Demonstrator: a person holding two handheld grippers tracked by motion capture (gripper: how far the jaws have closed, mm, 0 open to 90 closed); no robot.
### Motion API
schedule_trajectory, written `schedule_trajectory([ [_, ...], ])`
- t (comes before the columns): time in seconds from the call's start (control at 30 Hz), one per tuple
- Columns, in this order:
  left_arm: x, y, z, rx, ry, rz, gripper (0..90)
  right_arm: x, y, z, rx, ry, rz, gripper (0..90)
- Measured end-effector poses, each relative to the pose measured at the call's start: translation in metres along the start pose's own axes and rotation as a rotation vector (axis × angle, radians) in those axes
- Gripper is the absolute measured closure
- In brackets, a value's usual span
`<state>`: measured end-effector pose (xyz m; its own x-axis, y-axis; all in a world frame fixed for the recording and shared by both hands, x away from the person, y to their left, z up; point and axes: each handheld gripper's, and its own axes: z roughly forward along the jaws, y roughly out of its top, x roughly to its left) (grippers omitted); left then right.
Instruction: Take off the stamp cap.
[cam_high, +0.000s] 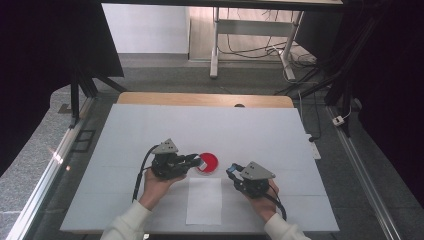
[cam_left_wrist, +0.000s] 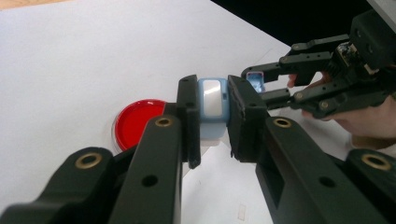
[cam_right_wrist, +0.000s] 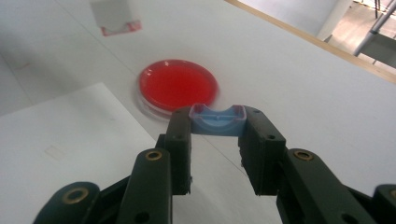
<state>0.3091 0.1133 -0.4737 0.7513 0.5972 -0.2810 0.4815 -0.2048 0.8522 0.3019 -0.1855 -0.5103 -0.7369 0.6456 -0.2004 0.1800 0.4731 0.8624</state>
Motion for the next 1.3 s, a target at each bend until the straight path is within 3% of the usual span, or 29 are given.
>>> schedule_trajectory([
  [0.3, 0.001, 0.000, 0.000, -0.001, 0.000, 0.000, 75.6, -0.026, -0.017, -0.027, 0.001, -0.047, 0.053, 65.5],
  [0.57, 0.001, 0.000, 0.001, -0.003, 0.000, 0.002, 75.6, -0.042, -0.033, -0.049, 0.013, -0.087, 0.070, 65.5],
  [0.87, 0.003, 0.004, 0.000, -0.010, 0.020, 0.039, 75.5, -0.061, -0.046, -0.066, 0.013, -0.124, 0.105, 65.4],
  [1.0, 0.005, 0.005, -0.001, -0.013, 0.027, 0.038, 75.5, -0.062, -0.047, -0.068, 0.002, -0.126, 0.116, 65.4],
  [1.3, 0.006, 0.005, 0.000, -0.001, 0.044, 0.046, 75.5, -0.059, -0.043, -0.066, 0.011, -0.104, 0.081, 65.4],
])
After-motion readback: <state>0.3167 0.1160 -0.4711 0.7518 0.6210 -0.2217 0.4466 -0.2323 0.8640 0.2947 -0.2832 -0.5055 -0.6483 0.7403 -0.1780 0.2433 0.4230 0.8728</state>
